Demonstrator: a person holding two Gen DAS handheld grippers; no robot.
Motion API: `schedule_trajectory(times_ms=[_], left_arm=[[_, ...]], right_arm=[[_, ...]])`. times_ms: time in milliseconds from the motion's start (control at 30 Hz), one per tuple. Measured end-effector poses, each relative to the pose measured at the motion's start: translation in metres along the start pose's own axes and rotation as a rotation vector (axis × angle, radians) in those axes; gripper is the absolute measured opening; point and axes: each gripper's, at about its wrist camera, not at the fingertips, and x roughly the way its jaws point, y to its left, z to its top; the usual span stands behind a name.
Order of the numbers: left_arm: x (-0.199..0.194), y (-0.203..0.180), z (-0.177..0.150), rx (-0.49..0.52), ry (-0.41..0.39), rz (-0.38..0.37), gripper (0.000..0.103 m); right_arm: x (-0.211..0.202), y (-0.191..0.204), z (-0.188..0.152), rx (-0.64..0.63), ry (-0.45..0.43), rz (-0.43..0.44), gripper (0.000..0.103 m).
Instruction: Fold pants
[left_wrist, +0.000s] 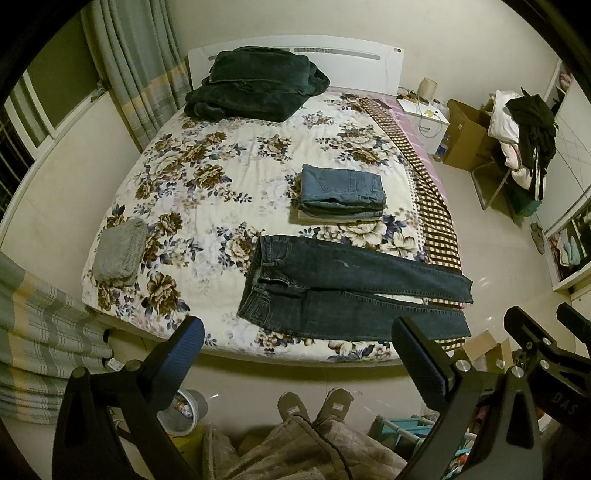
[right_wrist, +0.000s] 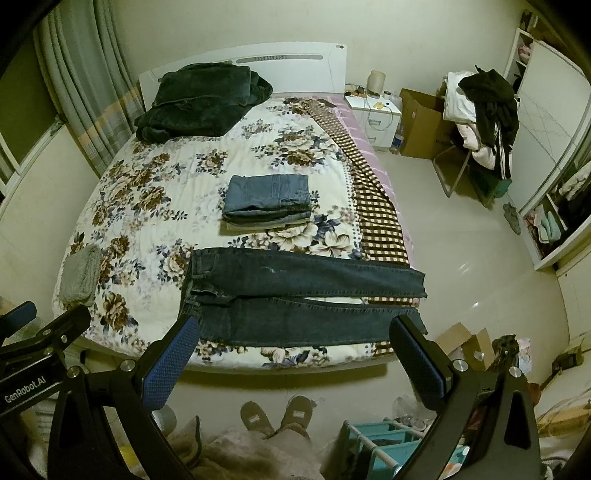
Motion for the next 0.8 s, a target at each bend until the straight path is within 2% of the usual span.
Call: schedule_trajectory(times_ms=[167,267,333,433,567,667,800], left_arm=[[0.005,0.003,0.007,0.002,-0.019,0.019,0.103],[0.022,0.005,0.018,-0.009,-0.042,0.053,0.103],[0.053,0.015,0.045,-0.023,-0.052,0.081,0.103],[0.092,0.024,0.065,-0.054,-0.053,0.124,0.103],[0.16,0.032,0.085,-0.149,0.03,0.166,0.103],[0.225,0.038,0.1,-0.246,0.152,0.189,0.103],[0.304,0.042,0.117,-0.376,0.276,0.217,0.103]], right_arm=[[0.001,0.016,-0.004,0.017,0.014,-0.001,0.103],[0.014,0.014,-0.007,0.054,0.013,-0.018,0.103],[0.032,0.0,-0.008,0.092,0.015,-0.031,0.103],[0.069,-0.02,-0.003,0.175,0.025,-0.061,0.103],[0.143,-0.064,0.016,0.287,0.097,-0.092,0.103],[0.208,-0.099,0.027,0.379,0.178,-0.093,0.103],[0.309,-0.15,0.047,0.489,0.278,-0.098,0.103]])
